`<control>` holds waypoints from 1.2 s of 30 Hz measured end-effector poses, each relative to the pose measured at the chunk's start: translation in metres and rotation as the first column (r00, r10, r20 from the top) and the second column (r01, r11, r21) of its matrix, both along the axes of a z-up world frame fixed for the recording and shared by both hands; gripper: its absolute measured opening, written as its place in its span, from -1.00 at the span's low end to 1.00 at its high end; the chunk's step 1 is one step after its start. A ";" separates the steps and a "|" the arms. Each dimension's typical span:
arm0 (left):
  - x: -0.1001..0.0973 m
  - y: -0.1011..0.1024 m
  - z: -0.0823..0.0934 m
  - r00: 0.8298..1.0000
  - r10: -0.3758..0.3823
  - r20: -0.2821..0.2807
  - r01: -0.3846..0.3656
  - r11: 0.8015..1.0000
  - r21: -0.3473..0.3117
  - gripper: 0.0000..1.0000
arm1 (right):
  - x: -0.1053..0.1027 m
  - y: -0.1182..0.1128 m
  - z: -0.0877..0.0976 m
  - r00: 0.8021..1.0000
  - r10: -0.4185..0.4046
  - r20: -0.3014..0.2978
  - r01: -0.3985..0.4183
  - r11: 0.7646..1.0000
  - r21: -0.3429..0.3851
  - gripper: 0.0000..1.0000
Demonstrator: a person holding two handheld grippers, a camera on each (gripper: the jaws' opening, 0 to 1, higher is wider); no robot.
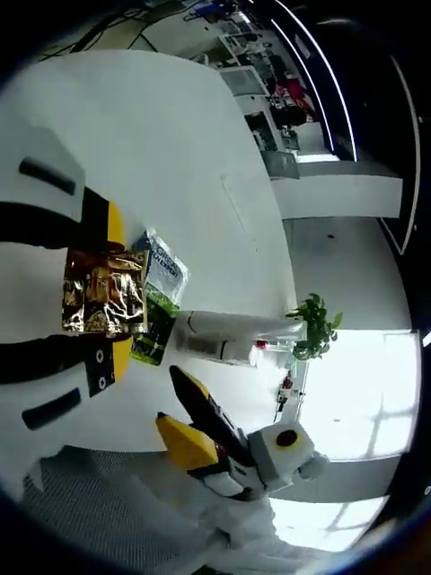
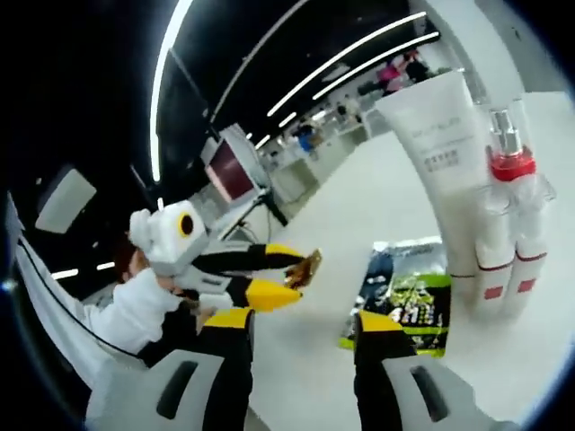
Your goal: Arrange the skincare products in the storage area until every visible bottle or jar stands upright without overlapping.
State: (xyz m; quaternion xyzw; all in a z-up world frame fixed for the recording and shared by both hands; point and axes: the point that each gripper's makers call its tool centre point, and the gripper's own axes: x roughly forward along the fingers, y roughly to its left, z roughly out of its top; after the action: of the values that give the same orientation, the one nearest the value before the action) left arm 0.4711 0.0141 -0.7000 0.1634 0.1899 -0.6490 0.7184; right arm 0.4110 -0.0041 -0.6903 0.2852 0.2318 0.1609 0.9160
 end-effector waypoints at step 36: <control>-0.061 -0.022 0.026 0.952 -0.272 0.139 0.280 0.959 -0.043 -0.35 | -0.002 0.004 0.001 0.996 -0.027 -0.081 0.044 0.975 0.219 -0.78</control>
State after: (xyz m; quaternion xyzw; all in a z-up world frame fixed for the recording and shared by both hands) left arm 0.4098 -0.0081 -0.6741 0.2085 0.0971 -0.7363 0.6364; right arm 0.4092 -0.0005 -0.6897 0.3950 0.2427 0.1580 0.8718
